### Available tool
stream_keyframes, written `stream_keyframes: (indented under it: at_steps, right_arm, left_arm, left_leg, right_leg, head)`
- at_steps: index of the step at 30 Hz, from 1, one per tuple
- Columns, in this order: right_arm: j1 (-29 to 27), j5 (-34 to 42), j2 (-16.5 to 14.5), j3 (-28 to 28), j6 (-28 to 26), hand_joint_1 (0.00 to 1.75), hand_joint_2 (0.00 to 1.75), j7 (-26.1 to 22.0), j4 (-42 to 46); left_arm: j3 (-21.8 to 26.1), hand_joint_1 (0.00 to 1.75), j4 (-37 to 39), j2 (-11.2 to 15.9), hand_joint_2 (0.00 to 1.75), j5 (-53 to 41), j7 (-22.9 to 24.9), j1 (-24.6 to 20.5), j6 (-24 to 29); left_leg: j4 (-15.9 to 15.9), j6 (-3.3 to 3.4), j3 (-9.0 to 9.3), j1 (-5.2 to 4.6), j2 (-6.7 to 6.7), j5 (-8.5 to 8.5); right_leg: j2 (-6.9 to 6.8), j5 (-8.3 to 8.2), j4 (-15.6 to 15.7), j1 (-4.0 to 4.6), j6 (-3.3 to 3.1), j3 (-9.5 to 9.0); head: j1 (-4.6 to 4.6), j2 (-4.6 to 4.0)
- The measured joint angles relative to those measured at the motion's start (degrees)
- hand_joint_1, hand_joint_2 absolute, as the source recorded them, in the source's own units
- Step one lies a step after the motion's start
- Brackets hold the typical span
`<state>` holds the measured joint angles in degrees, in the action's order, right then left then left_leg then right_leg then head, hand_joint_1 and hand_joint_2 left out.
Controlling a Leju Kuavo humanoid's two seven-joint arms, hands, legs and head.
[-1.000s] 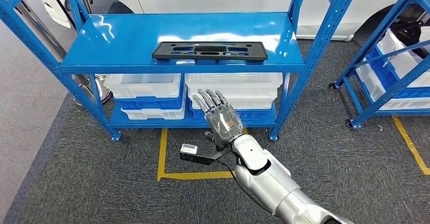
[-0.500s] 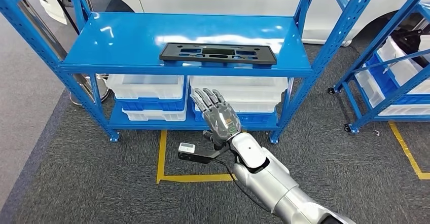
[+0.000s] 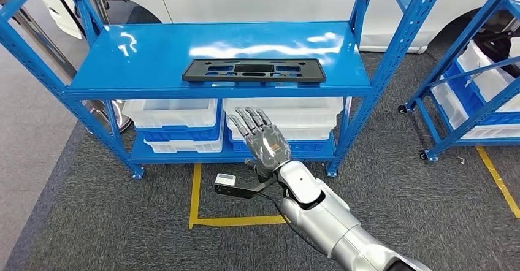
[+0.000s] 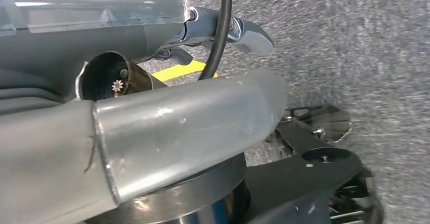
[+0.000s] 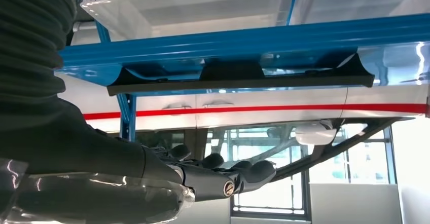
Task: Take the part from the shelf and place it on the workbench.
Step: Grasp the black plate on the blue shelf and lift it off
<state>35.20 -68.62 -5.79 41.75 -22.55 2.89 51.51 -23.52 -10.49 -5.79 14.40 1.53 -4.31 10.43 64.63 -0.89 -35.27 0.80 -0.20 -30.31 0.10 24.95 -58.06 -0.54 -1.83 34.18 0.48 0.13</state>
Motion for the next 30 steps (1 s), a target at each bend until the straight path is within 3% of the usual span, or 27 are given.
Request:
stream_keyframes:
  at_steps: [2,3,4,6,8,13,15,17,18,19,21,23,26,28,30]
  right_arm:
    - [-0.07,0.05,-0.01,0.01,0.02,0.0,1.75,0.0,-0.12]
    - [-0.16,0.11,0.0,0.01,0.03,0.0,1.75,0.0,-0.18]
    - [-0.23,0.21,0.0,0.02,0.05,0.0,1.75,0.0,-0.22]
    - [-0.27,0.52,-0.01,0.02,0.08,0.0,1.75,0.0,-0.24]
    - [-0.2,0.79,-0.02,0.03,0.08,0.0,1.75,0.01,-0.27]
    - [-0.16,1.02,-0.01,0.08,0.02,0.0,1.75,0.04,-0.26]
    - [-0.13,1.09,0.01,0.09,-0.02,0.0,1.75,0.08,-0.2]
    - [-0.42,1.15,0.07,0.1,-0.01,0.0,1.75,0.11,-0.23]
    - [-0.66,1.19,0.12,0.11,-0.01,0.0,1.75,0.12,-0.25]
    - [-0.84,1.2,0.17,0.12,-0.01,0.0,1.75,0.14,-0.25]
    - [-0.96,1.23,0.23,0.13,-0.01,0.0,1.75,0.15,-0.26]
    - [-0.89,1.29,0.25,0.14,0.01,0.0,1.75,0.16,-0.28]
    - [-0.88,1.42,0.27,0.17,0.03,0.0,1.75,0.19,-0.32]
    - [-0.87,1.49,0.25,0.17,0.01,0.0,1.75,0.24,-0.23]
    - [-0.74,1.56,0.21,0.17,-0.01,0.0,1.75,0.31,-0.15]
  left_arm:
    - [0.0,0.0,0.0,0.0,0.0,-0.01,0.01,0.06,-0.02]
    - [0.0,0.0,0.0,0.0,0.0,-0.03,0.03,0.16,-0.03]
    - [0.0,0.0,0.0,0.01,0.0,-0.09,0.13,0.26,-0.03]
    - [-0.01,0.0,0.0,0.06,0.0,-0.28,0.46,0.37,0.06]
    - [-0.03,0.0,0.02,0.12,0.0,-0.43,0.81,0.33,0.19]
    - [-0.07,0.0,0.04,0.15,0.0,-0.46,0.98,0.37,0.44]
    - [-0.07,0.0,0.04,0.15,0.0,-0.48,1.01,0.44,0.49]
    - [-0.07,0.0,0.04,0.15,0.0,-0.48,1.01,0.37,0.51]
    - [-0.07,0.0,0.04,0.15,0.0,-0.48,1.01,0.42,0.51]
    - [-0.07,0.0,0.04,0.15,0.0,-0.48,1.01,0.52,0.52]
    - [-0.07,0.0,0.04,0.15,0.0,-0.48,1.01,0.72,0.52]
    - [-0.08,0.0,0.05,0.15,0.0,-0.48,1.01,0.71,0.52]
    - [-0.08,0.0,0.07,0.14,0.0,-0.43,1.01,0.56,0.52]
    - [-0.09,0.0,0.07,0.14,0.0,-0.42,0.99,0.59,0.52]
    - [-0.09,0.0,0.07,0.15,0.0,-0.42,0.98,0.54,0.52]
  left_leg:
    - [7.38,-0.34,-4.32,0.05,0.01,-2.39]
    - [9.24,-0.46,-5.76,0.06,0.01,-2.25]
    - [8.9,-0.5,-6.14,0.07,0.01,-0.92]
    - [2.32,-0.31,-3.84,0.07,0.04,3.91]
    - [-4.02,0.15,-1.0,-0.12,0.02,6.45]
    - [-6.39,1.64,0.46,-0.02,-0.13,5.86]
    - [-6.8,2.26,1.16,0.19,-0.06,5.61]
    - [-6.74,2.6,1.43,0.16,-0.09,5.18]
    - [-6.67,2.64,1.62,0.15,-0.12,4.92]
    - [-6.58,2.6,1.92,0.15,-0.15,4.6]
    - [-6.46,2.36,2.89,0.15,-0.19,3.81]
    - [-6.46,1.92,3.67,0.03,-0.22,3.11]
    - [-6.78,1.05,3.94,-0.06,-0.18,2.67]
    - [-6.65,0.39,4.24,-0.04,-0.06,2.11]
    - [-2.71,-0.09,2.56,-0.02,0.0,0.13]
  right_leg:
    - [-0.08,0.37,-0.08,0.03,-0.25,-0.29]
    - [-0.04,0.61,-0.18,0.05,-0.28,-0.45]
    - [0.03,0.91,-0.32,0.05,-0.25,-0.68]
    - [0.17,1.68,-0.65,0.04,-0.03,-1.36]
    - [0.24,2.37,-0.99,0.25,0.44,-1.7]
    - [0.21,3.43,-1.67,0.43,1.84,-1.66]
    - [0.17,5.76,-6.66,0.26,2.33,0.82]
    - [0.15,8.24,-14.37,0.13,2.63,5.53]
    - [0.15,8.31,-16.7,0.08,2.7,7.33]
    - [0.15,7.15,-16.81,0.04,2.68,8.07]
    - [0.13,2.09,-10.7,0.02,2.34,6.2]
    - [0.11,-1.05,-3.78,0.31,1.8,3.21]
    - [0.17,-0.59,-1.28,0.78,1.12,1.98]
    - [0.27,-0.33,-0.8,0.45,0.59,1.31]
    - [0.17,0.03,-0.14,0.08,-0.02,0.2]
  head:
    - [-0.03,0.0]
    - [-0.04,0.0]
    - [-0.03,0.0]
    - [-0.03,0.0]
    - [-0.02,0.0]
    - [0.01,0.0]
    - [0.08,0.0]
    - [0.11,0.0]
    - [0.11,0.0]
    - [0.11,0.0]
    - [0.12,0.0]
    - [0.11,0.0]
    - [0.1,0.0]
    - [0.08,0.0]
    - [0.05,0.0]
